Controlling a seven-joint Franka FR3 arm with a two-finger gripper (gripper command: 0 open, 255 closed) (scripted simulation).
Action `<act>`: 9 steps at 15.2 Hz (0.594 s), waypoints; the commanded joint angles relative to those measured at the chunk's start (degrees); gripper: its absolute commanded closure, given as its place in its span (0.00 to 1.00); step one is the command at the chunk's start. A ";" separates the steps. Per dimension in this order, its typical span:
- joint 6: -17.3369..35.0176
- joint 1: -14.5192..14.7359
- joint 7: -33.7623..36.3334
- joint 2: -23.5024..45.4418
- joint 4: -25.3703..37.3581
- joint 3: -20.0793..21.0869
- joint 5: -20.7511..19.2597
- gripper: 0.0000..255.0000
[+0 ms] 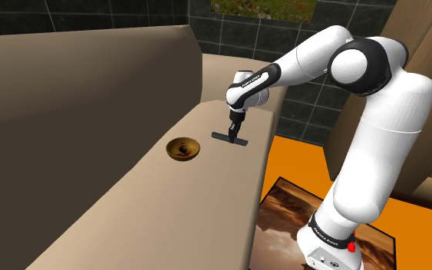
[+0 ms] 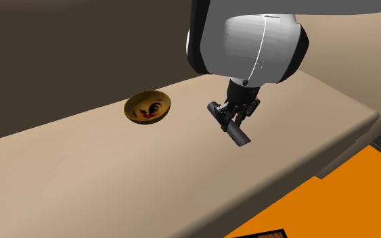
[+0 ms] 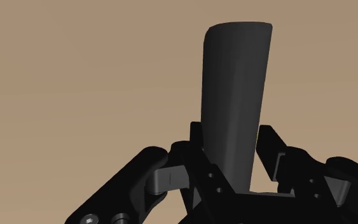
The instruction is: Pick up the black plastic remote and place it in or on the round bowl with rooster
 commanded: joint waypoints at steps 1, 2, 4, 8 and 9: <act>-1.06 0.05 0.21 -0.67 0.32 -0.05 -0.31 1.00; -1.77 0.07 0.38 -1.16 0.57 -0.09 -0.53 1.00; -3.20 0.12 0.72 -2.10 1.10 -0.16 -0.94 1.00; -6.08 0.20 1.33 -3.85 2.32 -0.24 -1.68 1.00; -6.81 0.21 1.48 -4.27 2.66 -0.26 -1.85 1.00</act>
